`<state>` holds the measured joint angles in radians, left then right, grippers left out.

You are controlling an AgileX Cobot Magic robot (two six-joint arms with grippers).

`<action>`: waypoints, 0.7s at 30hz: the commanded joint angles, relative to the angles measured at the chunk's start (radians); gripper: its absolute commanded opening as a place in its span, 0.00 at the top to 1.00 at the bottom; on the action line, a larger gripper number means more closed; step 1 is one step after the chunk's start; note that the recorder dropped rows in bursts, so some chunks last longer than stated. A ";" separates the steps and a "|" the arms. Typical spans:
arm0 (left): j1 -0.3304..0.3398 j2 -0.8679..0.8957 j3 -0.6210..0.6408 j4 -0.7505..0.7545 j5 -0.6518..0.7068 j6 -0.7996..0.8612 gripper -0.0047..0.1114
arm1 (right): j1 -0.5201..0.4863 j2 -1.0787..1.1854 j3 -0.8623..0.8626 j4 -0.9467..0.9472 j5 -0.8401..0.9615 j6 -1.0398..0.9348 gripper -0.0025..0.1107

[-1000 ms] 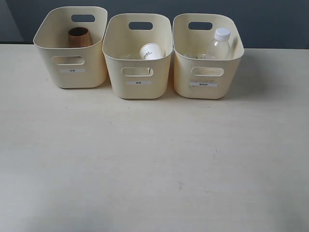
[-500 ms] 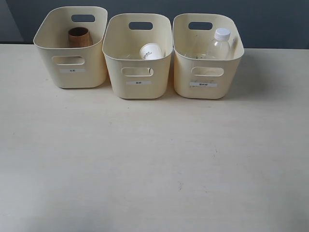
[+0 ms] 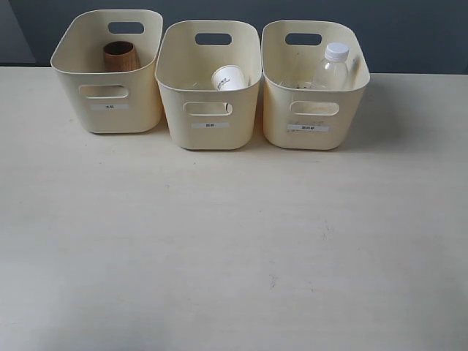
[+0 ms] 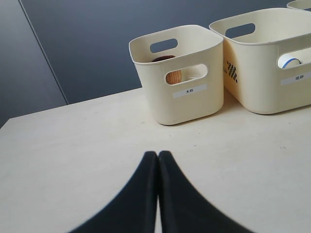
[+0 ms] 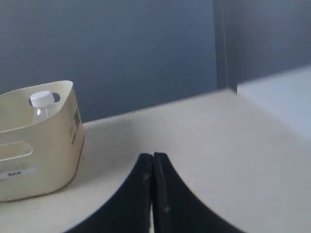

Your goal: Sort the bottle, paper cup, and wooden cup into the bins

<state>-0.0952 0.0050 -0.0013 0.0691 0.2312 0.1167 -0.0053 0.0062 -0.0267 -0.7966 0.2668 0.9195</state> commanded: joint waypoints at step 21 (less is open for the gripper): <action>-0.007 -0.005 0.001 0.000 -0.005 -0.002 0.96 | -0.005 -0.006 0.027 -0.238 -0.176 -0.005 0.98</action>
<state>-0.0952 0.0050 -0.0013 0.0691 0.2312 0.1167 -0.0053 0.0062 -0.0052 -1.0362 0.0883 0.9175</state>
